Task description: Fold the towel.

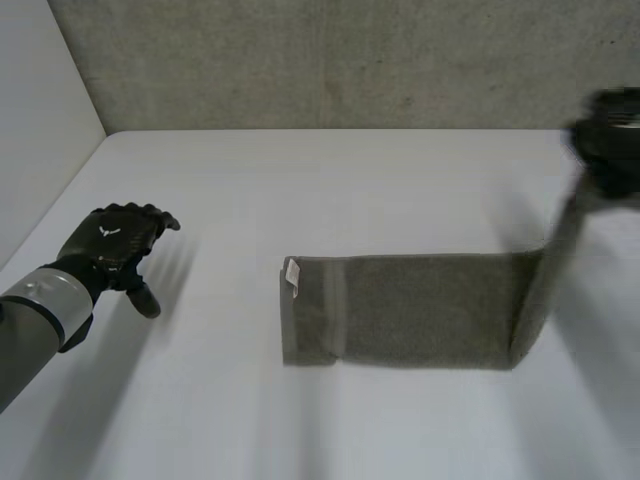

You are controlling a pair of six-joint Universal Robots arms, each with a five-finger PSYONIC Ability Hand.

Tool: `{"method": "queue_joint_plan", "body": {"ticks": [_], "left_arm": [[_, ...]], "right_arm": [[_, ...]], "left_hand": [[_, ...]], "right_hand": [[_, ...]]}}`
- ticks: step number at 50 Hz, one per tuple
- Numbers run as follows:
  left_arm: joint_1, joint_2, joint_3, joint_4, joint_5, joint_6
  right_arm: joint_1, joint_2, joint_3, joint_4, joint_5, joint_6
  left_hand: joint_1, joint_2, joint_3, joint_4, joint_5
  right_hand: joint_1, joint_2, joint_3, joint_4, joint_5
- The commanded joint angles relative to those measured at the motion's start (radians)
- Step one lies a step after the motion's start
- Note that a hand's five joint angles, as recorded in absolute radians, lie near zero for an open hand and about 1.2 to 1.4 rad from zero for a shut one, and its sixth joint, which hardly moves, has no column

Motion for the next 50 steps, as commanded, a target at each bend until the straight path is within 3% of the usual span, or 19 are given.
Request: {"method": "queue_joint_plan", "body": {"ticks": [1,2,4,6,10,12,14,17,23,28,31,38,47,49,50], "left_arm": [[-0.008,0.0,0.0,-0.001,0.0,0.0],[-0.009,0.0,0.0,0.001,0.0,0.0],[-0.011,0.0,0.0,-0.001,0.0,0.0],[-0.015,0.0,0.0,-0.001,-0.002,0.0],[-0.032,0.0,0.0,0.001,-0.002,0.0],[-0.037,-0.002,0.0,0.001,-0.003,0.0],[-0.051,0.0,0.006,0.001,-0.005,0.0],[-0.067,0.0,0.017,0.001,-0.008,0.0],[-0.109,-0.003,0.054,0.001,-0.011,-0.001],[-0.18,-0.014,0.115,0.001,-0.014,-0.005],[-0.236,-0.026,0.158,0.001,-0.02,-0.015],[-0.391,-0.129,0.27,-0.001,-0.095,-0.038],[-0.491,-0.243,0.348,-0.001,-0.13,-0.04],[-0.512,-0.262,0.358,-0.001,-0.146,-0.04],[-0.512,-0.262,0.358,-0.001,-0.146,-0.04]], "right_arm": [[0.439,0.095,-0.01,-0.083,0.1,0.006],[0.44,0.095,-0.01,-0.083,0.1,0.006],[0.602,0.181,-0.025,-0.112,0.155,-0.008],[0.663,0.224,-0.03,-0.12,0.17,-0.017],[0.768,0.365,-0.05,-0.129,0.197,-0.057],[0.768,0.365,-0.05,-0.129,0.197,-0.057],[0.805,0.422,-0.062,-0.123,0.247,-0.085],[0.802,0.408,-0.056,-0.122,0.302,-0.077],[0.738,0.282,0.007,-0.12,0.312,-0.037],[0.545,0.091,0.116,-0.113,0.312,0.175],[0.495,0.058,0.151,-0.106,0.307,0.22],[0.292,0.019,0.378,-0.076,0.2,0.21],[0.116,0.02,0.516,-0.077,0.074,0.131],[0.092,0.035,0.533,-0.089,0.031,0.119],[0.092,0.035,0.533,-0.09,0.031,0.119]], "left_hand": [[-0.068,-0.064,-0.051,-0.059,-0.044],[-0.068,-0.064,-0.051,-0.059,-0.044],[-0.068,-0.064,-0.051,-0.059,-0.044],[-0.068,-0.064,-0.051,-0.059,-0.044],[-0.068,-0.064,-0.051,-0.059,-0.044],[-0.068,-0.064,-0.051,-0.059,-0.044],[-0.068,-0.064,-0.051,-0.059,-0.044],[-0.068,-0.064,-0.051,-0.059,-0.044],[-0.068,-0.064,-0.051,-0.059,-0.044],[-0.068,-0.064,-0.051,-0.059,-0.044],[-0.068,-0.064,-0.051,-0.059,-0.044],[-0.068,-0.064,-0.051,-0.059,-0.044],[-0.068,-0.064,-0.051,-0.059,-0.044],[-0.068,-0.064,-0.051,-0.059,-0.044],[-0.068,-0.064,-0.051,-0.059,-0.044]], "right_hand": [[0.098,0.093,-0.043,-0.076,0.077],[0.098,0.093,-0.043,-0.076,0.077],[0.098,0.093,-0.043,-0.076,0.077],[0.098,0.093,-0.043,-0.076,0.077],[0.098,0.093,-0.043,-0.076,0.077],[0.098,0.093,-0.043,-0.076,0.077],[-1.124,-1.129,-0.043,-0.076,-1.145],[-1.124,-1.129,-0.043,-0.076,-1.145],[-1.124,-1.129,-0.043,-0.076,-1.145],[-1.124,-1.129,-0.043,-0.076,-1.145],[-1.124,-1.129,-0.043,-0.076,-1.145],[-1.124,-1.129,-0.043,-0.076,-1.145],[-1.099,-1.104,-0.043,-0.076,-1.12],[-0.83,-0.835,-0.043,-0.076,-0.852],[-0.829,-0.834,-0.043,-0.076,-0.85]]}}
